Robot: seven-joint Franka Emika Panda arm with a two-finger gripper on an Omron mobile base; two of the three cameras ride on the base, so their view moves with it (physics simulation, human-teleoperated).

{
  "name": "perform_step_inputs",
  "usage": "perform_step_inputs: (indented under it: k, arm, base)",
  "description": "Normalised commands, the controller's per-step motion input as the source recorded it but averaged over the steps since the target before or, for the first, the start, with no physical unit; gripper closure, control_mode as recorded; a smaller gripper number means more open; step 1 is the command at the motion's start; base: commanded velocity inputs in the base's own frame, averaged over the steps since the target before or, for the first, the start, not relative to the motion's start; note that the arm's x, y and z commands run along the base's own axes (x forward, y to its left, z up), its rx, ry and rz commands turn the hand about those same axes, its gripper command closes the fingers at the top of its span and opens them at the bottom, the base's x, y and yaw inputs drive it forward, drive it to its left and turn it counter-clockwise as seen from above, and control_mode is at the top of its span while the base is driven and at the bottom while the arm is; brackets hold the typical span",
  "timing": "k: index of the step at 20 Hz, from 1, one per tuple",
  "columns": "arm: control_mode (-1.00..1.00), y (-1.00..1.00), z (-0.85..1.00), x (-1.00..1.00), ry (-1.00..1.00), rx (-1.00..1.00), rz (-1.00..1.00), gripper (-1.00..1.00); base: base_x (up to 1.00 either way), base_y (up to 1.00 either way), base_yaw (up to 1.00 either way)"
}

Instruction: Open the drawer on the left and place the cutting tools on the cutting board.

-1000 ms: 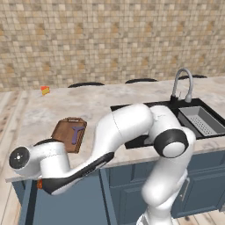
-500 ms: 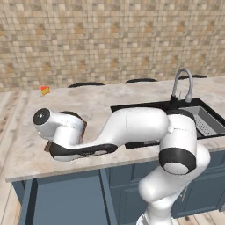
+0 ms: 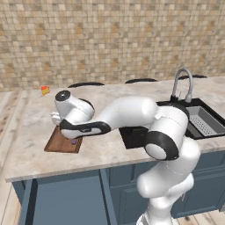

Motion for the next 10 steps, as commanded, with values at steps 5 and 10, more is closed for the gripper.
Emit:
perform_step_inputs:
  k: [5,10]
  arm:
    - [-1.00,0.00,0.00,0.83,0.17,0.01,0.00,1.00]
    - [-1.00,0.00,0.00,0.27,0.06,0.00,0.00,1.00]
  base:
    - [0.00,0.00,0.00]
    - [0.00,0.00,0.00]
